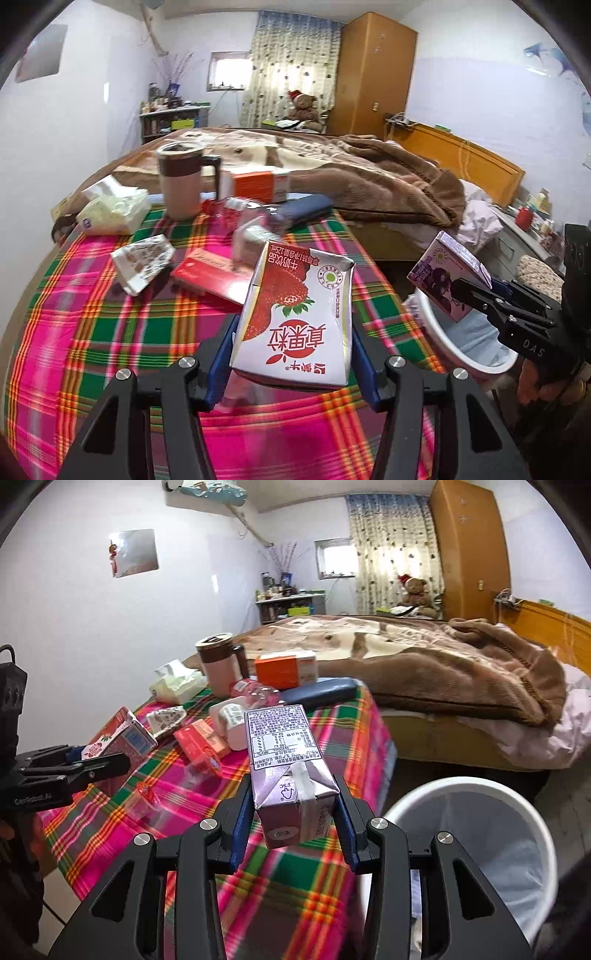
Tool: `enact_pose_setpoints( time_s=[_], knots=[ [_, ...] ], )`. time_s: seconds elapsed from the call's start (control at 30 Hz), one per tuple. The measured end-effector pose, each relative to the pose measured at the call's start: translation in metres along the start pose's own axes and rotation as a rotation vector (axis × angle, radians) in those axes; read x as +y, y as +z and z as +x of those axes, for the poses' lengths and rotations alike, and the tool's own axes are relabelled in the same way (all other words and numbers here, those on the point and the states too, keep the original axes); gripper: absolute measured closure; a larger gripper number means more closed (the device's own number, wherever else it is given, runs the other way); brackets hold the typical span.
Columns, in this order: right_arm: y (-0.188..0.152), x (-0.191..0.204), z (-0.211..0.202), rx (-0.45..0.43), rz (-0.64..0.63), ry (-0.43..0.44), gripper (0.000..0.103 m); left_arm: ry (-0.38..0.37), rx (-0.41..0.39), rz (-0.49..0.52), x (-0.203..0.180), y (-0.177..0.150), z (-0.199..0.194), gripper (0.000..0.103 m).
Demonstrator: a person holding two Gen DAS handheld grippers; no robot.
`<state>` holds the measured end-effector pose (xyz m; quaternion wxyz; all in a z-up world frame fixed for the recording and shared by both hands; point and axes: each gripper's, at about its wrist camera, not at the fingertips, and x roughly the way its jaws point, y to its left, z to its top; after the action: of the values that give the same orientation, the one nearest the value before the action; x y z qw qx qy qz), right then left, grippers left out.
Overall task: Collect trash
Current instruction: 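Carry the juice carton and purple carton with both tools over the white bin, then open both tools to drop the two cartons into the bin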
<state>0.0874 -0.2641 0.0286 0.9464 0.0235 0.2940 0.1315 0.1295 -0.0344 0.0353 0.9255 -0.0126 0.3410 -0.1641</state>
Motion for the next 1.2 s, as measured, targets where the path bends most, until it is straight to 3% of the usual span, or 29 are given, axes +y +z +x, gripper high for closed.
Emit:
enact_pose_setpoints(
  time_s=[0.37,0.6,0.8,1.2],
  knots=[
    [-0.014,-0.037,-0.039,-0.044,0.095,-0.143,0.061,-0.114,0.002,0.093,-0.07,0.002,0.008,0.046],
    [-0.027,-0.07,-0.051,-0.026,0.182,-0.243,0.061,-0.203,0.029,0.147,-0.12,0.004,0.026,0.046],
    [-0.038,-0.093,-0.056,-0.005,0.228,-0.302,0.061,-0.237,0.07,0.194,-0.161,0.0,0.051,0.046],
    [-0.057,-0.12,-0.053,0.062,0.27,-0.366,0.061,-0.279,0.127,0.247,-0.209,-0.005,0.087,0.046]
  ],
)
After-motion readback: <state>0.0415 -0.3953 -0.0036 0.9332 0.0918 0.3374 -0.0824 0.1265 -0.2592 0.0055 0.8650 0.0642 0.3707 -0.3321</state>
